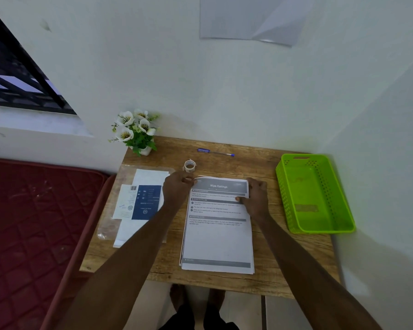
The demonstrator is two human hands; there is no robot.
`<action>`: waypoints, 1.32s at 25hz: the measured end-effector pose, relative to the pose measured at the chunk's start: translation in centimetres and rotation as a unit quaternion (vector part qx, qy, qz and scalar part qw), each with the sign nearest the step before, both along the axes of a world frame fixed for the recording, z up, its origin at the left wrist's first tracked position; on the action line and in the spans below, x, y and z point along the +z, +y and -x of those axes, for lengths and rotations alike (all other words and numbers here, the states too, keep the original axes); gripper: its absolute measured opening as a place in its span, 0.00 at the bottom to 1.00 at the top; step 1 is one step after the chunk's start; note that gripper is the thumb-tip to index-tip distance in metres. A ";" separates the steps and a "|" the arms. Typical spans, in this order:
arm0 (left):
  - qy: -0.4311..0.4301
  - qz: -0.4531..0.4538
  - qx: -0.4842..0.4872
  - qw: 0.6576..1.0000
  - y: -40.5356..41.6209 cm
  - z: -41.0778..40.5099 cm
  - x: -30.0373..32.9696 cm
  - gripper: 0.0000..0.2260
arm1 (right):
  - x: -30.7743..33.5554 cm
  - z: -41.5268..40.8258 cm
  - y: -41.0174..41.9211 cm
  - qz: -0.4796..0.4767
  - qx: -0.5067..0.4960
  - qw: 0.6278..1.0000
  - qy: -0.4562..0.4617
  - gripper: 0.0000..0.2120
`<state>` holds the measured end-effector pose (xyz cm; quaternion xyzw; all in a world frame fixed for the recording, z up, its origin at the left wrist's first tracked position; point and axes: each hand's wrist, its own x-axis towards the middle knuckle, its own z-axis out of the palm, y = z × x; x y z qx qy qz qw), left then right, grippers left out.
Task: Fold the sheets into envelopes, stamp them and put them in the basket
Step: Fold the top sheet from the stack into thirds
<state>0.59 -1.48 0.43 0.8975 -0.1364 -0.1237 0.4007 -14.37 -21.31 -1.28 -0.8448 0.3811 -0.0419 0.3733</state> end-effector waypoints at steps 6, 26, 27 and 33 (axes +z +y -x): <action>-0.044 0.032 0.017 0.998 0.7 0.7 -0.5 0.09 | -0.5 0.4 0.1 0.002 0.009 1.000 -0.019 0.33; 0.024 0.048 -0.105 0.993 2.7 -1.5 -5.0 0.13 | -4.5 1.3 -2.3 -0.064 -0.011 0.989 -0.137 0.41; 0.013 0.061 -0.109 0.992 2.9 -1.5 -5.0 0.13 | -4.5 1.4 -2.6 -0.069 -0.017 0.987 -0.146 0.40; -0.037 0.111 -0.134 0.984 4.6 -0.8 -5.2 0.10 | -5.2 2.0 -2.8 -0.044 0.070 0.972 -0.218 0.17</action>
